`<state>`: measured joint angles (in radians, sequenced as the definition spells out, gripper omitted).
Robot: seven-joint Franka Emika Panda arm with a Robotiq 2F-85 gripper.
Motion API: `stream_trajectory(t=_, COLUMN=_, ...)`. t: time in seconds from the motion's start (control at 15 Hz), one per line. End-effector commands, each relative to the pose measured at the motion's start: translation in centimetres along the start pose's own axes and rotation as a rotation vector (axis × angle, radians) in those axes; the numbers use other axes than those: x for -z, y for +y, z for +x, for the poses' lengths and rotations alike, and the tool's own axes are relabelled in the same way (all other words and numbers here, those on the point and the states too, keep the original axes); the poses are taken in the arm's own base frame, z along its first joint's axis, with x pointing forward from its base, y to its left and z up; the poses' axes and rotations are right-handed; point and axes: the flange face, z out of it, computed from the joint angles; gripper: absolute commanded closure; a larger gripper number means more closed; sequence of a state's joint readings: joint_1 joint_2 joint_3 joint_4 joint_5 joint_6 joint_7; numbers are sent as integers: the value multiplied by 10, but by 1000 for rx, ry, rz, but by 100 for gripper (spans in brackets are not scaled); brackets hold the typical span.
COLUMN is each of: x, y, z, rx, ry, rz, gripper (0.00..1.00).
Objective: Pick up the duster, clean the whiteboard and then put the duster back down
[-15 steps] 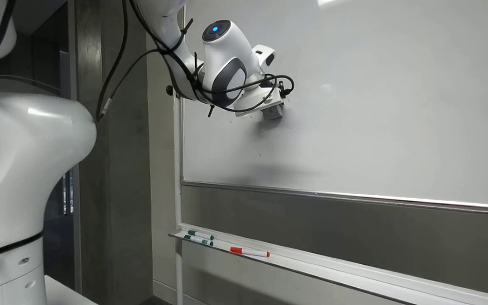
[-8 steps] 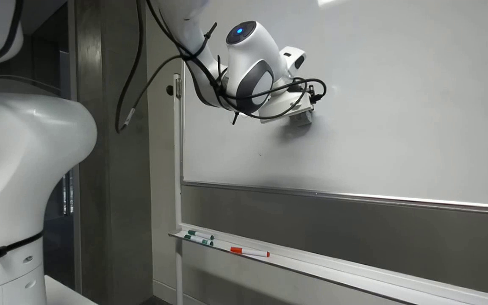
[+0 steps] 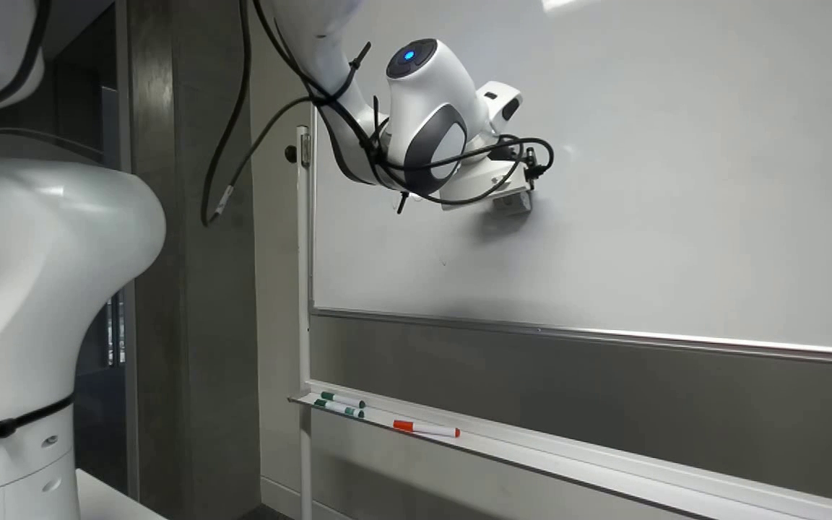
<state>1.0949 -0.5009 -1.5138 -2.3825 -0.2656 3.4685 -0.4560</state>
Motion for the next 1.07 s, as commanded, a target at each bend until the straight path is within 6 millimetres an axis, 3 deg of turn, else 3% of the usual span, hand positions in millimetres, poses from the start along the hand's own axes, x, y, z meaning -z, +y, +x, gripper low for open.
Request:
stream_trajectory(t=0.0, x=-8, y=-34, z=25, rx=10, ry=18, rz=37, gripper=62)
stream_trajectory(t=0.47, x=4, y=-52, z=22, rx=58, ry=33, rz=87, gripper=62)
stream_trajectory(t=1.0, x=15, y=-123, z=37, rx=163, ry=73, rz=222, gripper=62)
